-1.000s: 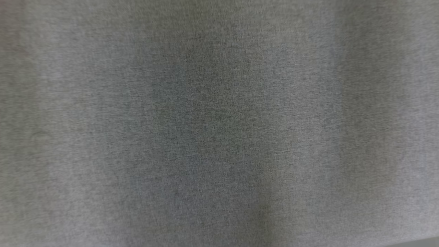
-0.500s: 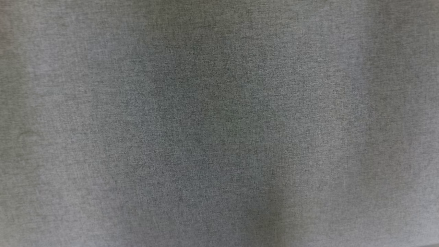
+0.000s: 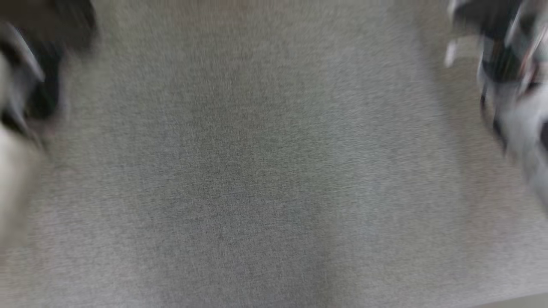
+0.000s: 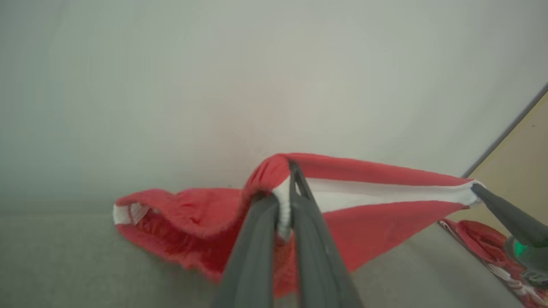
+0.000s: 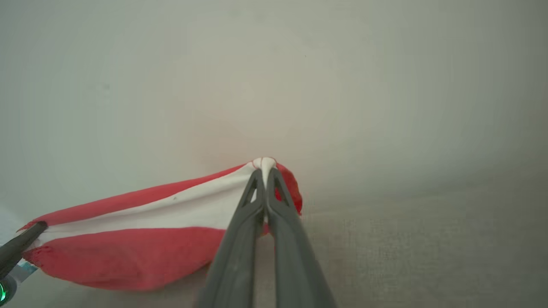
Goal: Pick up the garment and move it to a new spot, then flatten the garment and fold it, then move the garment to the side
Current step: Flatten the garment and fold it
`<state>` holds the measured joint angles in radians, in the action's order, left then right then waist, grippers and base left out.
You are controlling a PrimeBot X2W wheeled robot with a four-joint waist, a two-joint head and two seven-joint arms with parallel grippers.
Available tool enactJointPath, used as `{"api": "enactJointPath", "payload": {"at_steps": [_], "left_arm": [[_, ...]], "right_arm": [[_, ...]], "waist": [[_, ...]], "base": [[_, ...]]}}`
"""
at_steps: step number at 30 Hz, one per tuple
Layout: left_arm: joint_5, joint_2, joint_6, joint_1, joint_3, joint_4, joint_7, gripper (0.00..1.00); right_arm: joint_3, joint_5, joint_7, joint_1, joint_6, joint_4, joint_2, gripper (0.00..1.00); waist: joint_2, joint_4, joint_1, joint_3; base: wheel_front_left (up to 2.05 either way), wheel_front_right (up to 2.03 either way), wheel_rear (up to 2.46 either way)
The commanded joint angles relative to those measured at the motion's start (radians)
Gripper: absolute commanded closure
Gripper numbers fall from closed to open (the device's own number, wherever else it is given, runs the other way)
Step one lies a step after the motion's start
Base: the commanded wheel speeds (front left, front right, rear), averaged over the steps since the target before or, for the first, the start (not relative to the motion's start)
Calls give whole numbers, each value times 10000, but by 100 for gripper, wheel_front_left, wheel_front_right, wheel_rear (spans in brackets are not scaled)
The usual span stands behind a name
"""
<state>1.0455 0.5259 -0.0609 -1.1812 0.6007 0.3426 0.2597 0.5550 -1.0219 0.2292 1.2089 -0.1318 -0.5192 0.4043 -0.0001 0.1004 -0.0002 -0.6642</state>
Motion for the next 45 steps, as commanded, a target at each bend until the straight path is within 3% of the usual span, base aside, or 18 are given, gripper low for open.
{"api": "enactJointPath", "payload": {"at_steps": [1,6,12,18,23,29,36,41,45], "left_arm": [[-206,137,203,559,-222,-426,60,100],[-916,-86,1102,4149,-1017,-2739,58,100],[-1561,-579,1311,7467,-1449,-4236,61,100],[-2237,-1205,1148,9821,-1434,-4847,62,100],[-2601,-1596,730,11195,-1319,-4617,62,100],[-2897,-2064,322,12064,-1352,-4320,63,100],[-3278,-2448,-109,11898,-1499,-4284,59,100],[-3613,-2723,-340,11172,-1682,-4163,43,100],[-3560,-2968,-464,10022,-2009,-3633,44,100]], "right_arm": [[52,-93,55,-524,26,260,255,100],[178,-536,75,-3279,26,1498,942,100],[-241,-824,-32,-6110,26,2559,1581,100],[-996,-940,-303,-8816,26,3630,1747,100],[-1981,-588,-521,-10931,28,4419,1527,100],[-3445,-484,-1143,-13102,28,5473,486,100],[-4414,839,-2130,-13111,26,6340,-257,100],[-4632,2008,-2997,-11673,26,6332,-820,100],[-4479,2761,-3486,-9518,26,5635,-1086,100]], "waist": [[1,157,2,1006],[1,148,2,1995],[1,82,2,2931],[1,-2,2,3607],[1,-170,2,4045],[1,-415,2,4351],[1,-494,2,4400],[1,-661,2,4350],[1,-1026,2,4056]], "base": [[0,0,0],[0,0,0],[0,0,0],[0,0,0],[0,0,0],[0,0,0],[0,0,0],[0,0,0],[0,0,0]]}}
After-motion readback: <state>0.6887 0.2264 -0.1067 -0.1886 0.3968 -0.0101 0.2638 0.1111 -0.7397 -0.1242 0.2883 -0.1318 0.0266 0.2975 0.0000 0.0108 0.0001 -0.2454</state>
